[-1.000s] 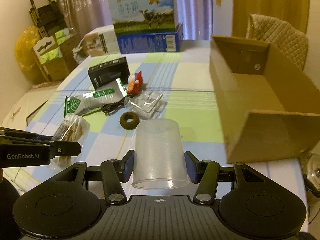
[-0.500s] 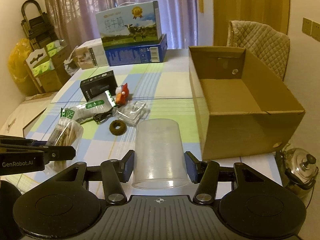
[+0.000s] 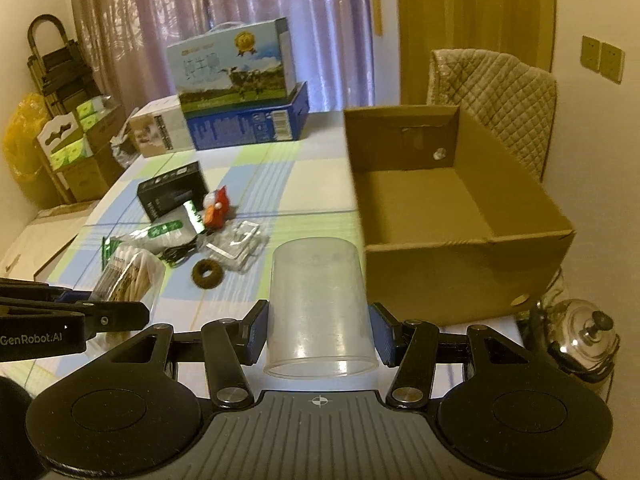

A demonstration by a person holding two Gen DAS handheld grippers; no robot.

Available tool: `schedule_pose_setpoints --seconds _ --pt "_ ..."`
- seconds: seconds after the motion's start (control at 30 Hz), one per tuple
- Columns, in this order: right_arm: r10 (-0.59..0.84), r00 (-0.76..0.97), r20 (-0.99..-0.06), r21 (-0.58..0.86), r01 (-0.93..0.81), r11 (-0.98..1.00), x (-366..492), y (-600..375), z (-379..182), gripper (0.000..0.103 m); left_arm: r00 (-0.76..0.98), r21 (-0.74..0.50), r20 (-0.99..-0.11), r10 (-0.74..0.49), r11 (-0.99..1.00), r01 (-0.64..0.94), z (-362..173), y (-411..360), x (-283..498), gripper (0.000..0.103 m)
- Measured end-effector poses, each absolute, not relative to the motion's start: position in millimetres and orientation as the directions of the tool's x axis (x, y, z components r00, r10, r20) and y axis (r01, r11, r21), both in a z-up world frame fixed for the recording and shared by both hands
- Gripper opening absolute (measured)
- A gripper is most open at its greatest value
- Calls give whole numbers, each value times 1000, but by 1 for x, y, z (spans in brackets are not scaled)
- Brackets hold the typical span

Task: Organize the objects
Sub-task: 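Lift the swab bag and clear cup and carry both toward the cardboard box, then lower both items into the box and open both grippers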

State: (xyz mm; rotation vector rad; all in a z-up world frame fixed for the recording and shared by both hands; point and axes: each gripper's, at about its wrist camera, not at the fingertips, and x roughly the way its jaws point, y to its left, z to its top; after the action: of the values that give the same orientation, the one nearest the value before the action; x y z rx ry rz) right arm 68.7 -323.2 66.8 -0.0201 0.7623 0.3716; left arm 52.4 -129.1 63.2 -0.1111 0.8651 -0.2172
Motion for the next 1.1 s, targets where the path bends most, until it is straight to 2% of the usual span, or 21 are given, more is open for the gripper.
schedule_pose_setpoints --seconds 0.73,1.1 --pt "205 752 -626 55 -220 974 155 -426 110 50 615 -193 -705 -353 930 312 90 -244 148 22" --pt "197 739 -645 71 -199 977 205 -442 99 50 604 -211 -703 -375 921 327 81 -274 199 22"
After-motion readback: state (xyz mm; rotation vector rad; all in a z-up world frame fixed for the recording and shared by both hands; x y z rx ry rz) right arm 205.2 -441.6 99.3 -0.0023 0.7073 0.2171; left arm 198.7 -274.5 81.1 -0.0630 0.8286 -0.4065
